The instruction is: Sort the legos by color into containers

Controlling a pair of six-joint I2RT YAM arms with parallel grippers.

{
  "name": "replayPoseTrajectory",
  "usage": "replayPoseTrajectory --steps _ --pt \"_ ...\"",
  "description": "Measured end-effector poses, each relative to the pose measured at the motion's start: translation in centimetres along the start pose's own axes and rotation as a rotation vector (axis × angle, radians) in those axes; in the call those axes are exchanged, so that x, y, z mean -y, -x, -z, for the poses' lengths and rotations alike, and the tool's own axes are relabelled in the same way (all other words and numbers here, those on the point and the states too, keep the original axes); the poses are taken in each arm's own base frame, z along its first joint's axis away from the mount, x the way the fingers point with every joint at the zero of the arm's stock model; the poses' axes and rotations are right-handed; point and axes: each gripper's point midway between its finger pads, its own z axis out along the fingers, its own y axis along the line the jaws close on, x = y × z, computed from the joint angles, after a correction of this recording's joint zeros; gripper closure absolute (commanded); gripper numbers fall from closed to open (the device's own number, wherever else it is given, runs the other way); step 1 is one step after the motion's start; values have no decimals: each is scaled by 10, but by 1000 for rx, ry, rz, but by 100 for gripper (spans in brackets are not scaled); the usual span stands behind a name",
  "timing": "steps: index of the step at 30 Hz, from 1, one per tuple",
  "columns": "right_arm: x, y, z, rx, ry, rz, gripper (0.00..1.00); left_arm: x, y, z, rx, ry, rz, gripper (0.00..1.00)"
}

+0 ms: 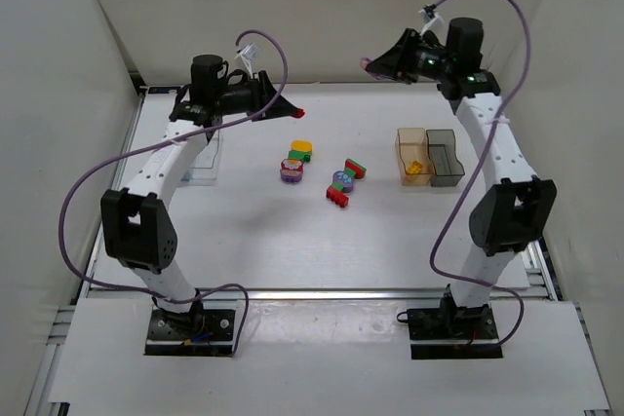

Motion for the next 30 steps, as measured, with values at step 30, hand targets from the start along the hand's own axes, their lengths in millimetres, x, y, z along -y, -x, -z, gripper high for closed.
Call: replayPoseTrajectory --steps 30 --pt "94 -52 147 -112 -394 316 100 -254 -19 180 -225 1263 -17 90"
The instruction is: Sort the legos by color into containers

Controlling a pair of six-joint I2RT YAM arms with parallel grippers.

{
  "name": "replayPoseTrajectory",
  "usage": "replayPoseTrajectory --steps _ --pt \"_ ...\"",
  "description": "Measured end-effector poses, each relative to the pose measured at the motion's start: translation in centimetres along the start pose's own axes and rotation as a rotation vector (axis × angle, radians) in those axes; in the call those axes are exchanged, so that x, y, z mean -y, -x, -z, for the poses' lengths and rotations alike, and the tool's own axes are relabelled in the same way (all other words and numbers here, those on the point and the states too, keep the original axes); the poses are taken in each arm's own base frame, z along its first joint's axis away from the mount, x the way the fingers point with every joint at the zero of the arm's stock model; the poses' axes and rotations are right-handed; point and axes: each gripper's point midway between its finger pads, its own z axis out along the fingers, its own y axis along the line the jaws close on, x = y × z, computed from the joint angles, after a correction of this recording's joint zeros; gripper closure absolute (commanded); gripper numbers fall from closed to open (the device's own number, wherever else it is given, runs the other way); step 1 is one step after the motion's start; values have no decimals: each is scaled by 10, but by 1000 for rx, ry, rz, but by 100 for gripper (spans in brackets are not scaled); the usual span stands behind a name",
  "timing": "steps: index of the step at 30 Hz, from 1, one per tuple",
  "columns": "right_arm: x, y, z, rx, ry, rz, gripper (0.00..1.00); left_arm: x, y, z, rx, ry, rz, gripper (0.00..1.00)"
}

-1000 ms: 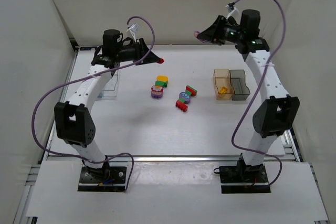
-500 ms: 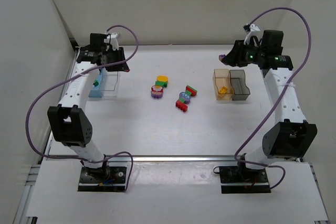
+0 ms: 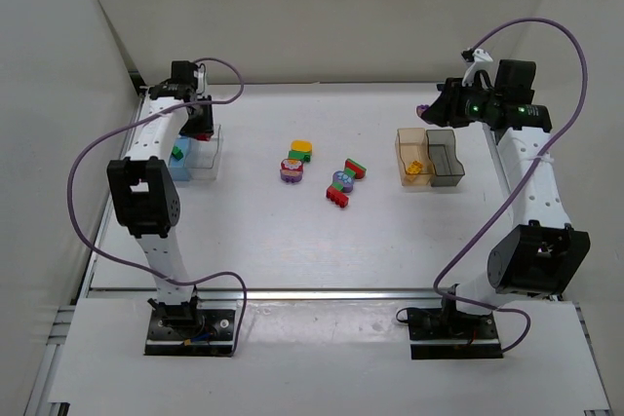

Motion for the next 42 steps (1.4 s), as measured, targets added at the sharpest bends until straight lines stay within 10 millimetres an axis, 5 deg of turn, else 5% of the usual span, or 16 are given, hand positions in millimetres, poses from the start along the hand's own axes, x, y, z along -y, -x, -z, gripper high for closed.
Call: replayPoseTrajectory --steps 17,22,27,30,35,42 --pt "11 -5 -4 -14 -11 -30 100 -17 -13 -22 -67 96 10 69" --pt "12 -5 -5 -16 -10 -35 100 -18 -16 -22 -79 104 13 30" --pt "11 -5 -5 -16 -7 -32 100 -8 -15 -22 -80 42 11 9" --pt "12 -6 -5 -18 -8 -28 100 5 -12 -18 -69 -30 12 7" --pt "25 -19 -5 -38 -28 -32 100 37 18 20 55 -209 6 1" --pt "82 -50 8 -107 -139 -69 100 115 90 137 356 -569 -99 1"
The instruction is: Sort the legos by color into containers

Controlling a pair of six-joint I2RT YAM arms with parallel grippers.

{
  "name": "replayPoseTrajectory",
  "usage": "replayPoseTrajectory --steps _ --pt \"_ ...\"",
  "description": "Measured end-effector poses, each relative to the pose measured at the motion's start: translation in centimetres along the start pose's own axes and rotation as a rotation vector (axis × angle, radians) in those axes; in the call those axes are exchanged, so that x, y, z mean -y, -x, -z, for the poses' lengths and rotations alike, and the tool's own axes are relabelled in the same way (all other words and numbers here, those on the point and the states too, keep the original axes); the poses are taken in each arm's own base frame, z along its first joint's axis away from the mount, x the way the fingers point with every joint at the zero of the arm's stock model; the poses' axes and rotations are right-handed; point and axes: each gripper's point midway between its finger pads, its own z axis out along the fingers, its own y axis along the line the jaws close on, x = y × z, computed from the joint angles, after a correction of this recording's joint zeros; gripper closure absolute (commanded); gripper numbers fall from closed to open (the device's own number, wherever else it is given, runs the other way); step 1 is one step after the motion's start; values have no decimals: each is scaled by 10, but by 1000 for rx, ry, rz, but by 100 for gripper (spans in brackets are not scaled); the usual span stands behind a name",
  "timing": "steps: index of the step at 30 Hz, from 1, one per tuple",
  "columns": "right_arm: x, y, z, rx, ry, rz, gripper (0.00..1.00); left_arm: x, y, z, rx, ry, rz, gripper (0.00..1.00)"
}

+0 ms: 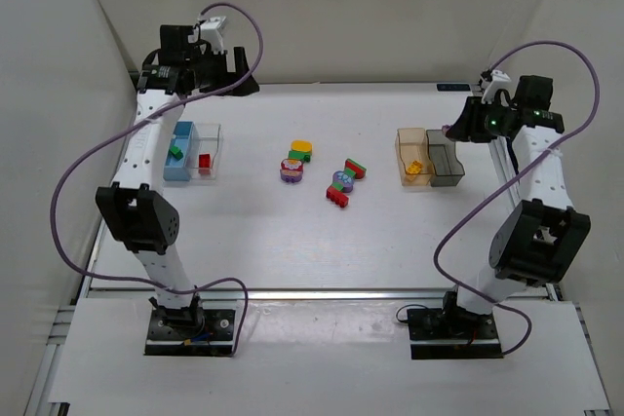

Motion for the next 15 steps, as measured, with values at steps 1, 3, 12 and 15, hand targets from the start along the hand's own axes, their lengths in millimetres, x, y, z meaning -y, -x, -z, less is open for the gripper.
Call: replayPoseTrajectory --steps 1,3,12,15 --pt "6 -5 -3 -21 -2 6 100 16 6 7 19 -56 -25 1" --pt "13 -13 -10 -61 5 18 100 36 10 17 48 -139 -64 0" --pt "41 -35 -39 -175 1 53 100 51 -8 10 19 -210 -15 1" --pt "51 -44 -47 -209 -24 41 100 48 -13 2 2 -188 4 1"
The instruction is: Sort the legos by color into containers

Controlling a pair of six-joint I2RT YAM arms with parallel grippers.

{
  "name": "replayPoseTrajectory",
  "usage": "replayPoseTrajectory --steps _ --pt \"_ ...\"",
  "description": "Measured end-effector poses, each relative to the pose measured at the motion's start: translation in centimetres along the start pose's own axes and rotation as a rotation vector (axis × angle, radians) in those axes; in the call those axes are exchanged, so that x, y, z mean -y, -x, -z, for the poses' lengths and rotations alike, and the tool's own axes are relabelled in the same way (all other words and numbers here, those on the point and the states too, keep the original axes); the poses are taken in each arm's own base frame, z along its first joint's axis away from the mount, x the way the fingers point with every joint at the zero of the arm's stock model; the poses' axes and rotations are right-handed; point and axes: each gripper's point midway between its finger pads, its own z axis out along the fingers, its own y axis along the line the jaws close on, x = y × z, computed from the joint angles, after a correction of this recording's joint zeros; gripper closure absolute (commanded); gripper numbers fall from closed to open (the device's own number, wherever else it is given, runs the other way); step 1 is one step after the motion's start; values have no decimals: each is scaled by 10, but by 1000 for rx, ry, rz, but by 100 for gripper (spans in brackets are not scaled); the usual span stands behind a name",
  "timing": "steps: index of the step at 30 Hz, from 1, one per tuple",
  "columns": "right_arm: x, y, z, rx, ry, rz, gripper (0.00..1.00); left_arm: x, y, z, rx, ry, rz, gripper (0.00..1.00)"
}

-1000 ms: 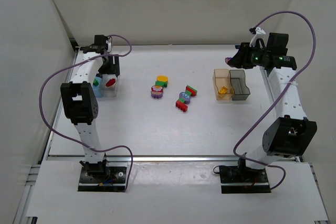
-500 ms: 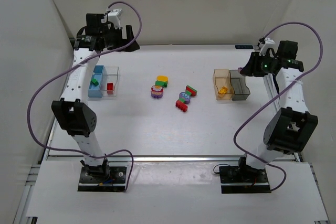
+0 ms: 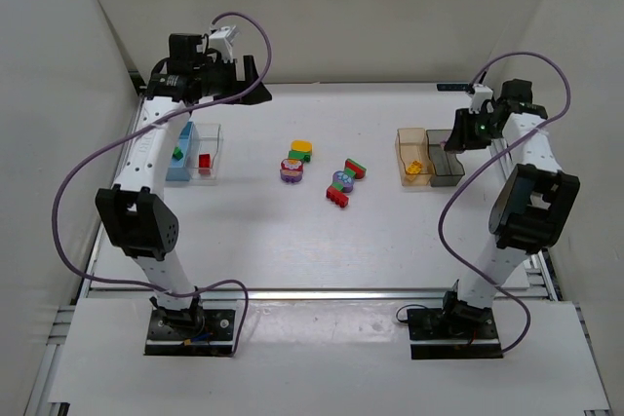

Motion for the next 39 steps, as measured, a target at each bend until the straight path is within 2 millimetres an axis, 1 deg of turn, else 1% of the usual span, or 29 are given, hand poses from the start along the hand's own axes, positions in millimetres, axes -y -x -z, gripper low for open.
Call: replayPoseTrajectory --steps 1,2,4,6,8,9,10,11,13,14,15,16,19,22,23,25,26,28,31,32,33,34,36,38,39 --pt "4 -3 -3 -11 -10 -4 99 -1 -1 -2 -5 5 4 1" --pt "7 -5 -7 -24 -20 -9 94 -2 -3 -3 -9 10 7 1" --pt "13 -12 -15 -51 -37 -14 91 -4 -4 -6 -14 17 14 1" --pt "17 -15 -21 -75 -54 -15 84 -5 -5 -8 -18 23 22 0" --pt "20 -15 -28 -88 -65 -7 75 -7 -6 -9 -20 30 29 1" --pt "20 -15 -32 -93 -69 -3 69 -8 -6 -10 -21 34 31 1" --pt "21 -13 -35 -95 -72 2 60 -9 -6 -10 -20 37 32 1" --pt "23 -12 -39 -97 -78 7 50 -10 -5 -11 -18 41 32 0" --pt "23 -11 -45 -102 -83 9 38 -11 -4 -12 -16 45 31 0" --pt "23 -10 -48 -105 -86 11 30 -12 -4 -13 -17 47 32 1" --pt "24 -9 -50 -107 -92 13 28 -13 -5 -13 -18 49 34 1" --pt "24 -8 -52 -107 -97 17 22 -13 -5 -13 -18 50 35 1" --pt "24 -1 -53 -96 -116 26 18 -14 -5 -14 -20 50 37 0" --pt "21 7 -52 -78 -130 33 18 -15 -7 -16 -24 50 47 1" --pt "19 9 -50 -73 -132 33 18 -15 -7 -17 -26 49 49 0" --pt "11 19 -40 -40 -128 43 21 -13 -8 -17 -29 36 49 1" --pt "3 26 -34 -17 -106 52 22 -10 -9 -17 -32 19 46 1" --pt "-21 43 -12 49 -49 95 24 -2 -10 -17 -41 -37 23 1" --pt "-73 68 28 166 89 238 25 16 -19 -14 -76 -153 -15 0" --pt "-98 76 43 211 154 329 25 23 -24 -12 -91 -194 -25 1" --pt "-112 79 49 229 189 377 25 27 -29 -11 -109 -225 -33 1" --pt "-134 80 55 246 241 455 25 32 -34 -11 -131 -256 -34 1" --pt "-172 75 56 252 342 594 25 35 -43 -13 -167 -296 -40 1" --pt "-206 61 45 226 443 733 26 34 -55 -17 -208 -324 -39 1" --pt "-219 53 37 208 483 795 26 33 -61 -19 -229 -332 -36 1"
